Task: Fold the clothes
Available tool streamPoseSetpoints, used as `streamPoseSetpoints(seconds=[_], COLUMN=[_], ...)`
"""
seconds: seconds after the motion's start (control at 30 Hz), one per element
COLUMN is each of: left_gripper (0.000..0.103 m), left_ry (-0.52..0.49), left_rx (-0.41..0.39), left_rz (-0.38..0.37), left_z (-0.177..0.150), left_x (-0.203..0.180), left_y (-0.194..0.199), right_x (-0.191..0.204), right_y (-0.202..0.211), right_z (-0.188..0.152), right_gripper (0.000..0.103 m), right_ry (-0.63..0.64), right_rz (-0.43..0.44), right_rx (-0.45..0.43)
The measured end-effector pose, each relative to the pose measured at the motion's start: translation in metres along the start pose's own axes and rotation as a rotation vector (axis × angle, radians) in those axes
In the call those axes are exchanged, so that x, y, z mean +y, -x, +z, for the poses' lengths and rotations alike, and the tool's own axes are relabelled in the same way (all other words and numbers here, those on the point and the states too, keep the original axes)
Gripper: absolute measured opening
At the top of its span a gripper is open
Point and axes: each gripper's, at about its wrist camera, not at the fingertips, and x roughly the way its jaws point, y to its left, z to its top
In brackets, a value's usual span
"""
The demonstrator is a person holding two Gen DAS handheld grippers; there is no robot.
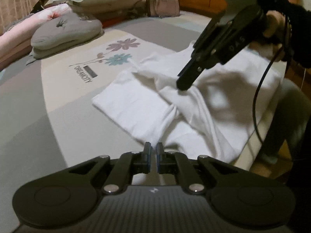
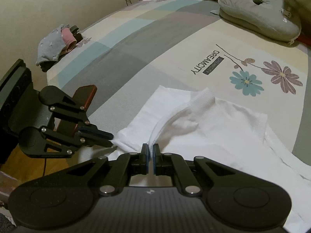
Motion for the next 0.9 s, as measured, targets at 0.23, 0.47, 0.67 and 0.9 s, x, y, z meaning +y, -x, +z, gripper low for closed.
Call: streamPoseSetpoints(seconds=[0.23,0.47,0.67,0.9], left_gripper=[0.008,0.009,0.010,0.022], left_ry=[0.040,-0.035,0.000,0.011], left_rx=[-0.052,0.052,0.000,-0.006], left_rz=[0.005,0.056,0.087,0.082], left_z=[0.017,0.005,0.019,0.027], left_x=[0.003,-0.018,-0.015,-0.016], left_y=[-0.004,-0.020,0.003,-0.001], right_x=[0.006,0.006,0.004,0.005], right_y=[0.004,0.009,0.007,0.008], right_z=[-0.001,-0.001,-0.002,0.000], right_gripper=[0.005,0.005,0.005,0.013], right_ry=[0.007,0.012,-0.005,-0.025], right_rz=[0.003,-0.005,0.010,0.027], right_rx=[-0.009,-0.018,-0.027,-0.038])
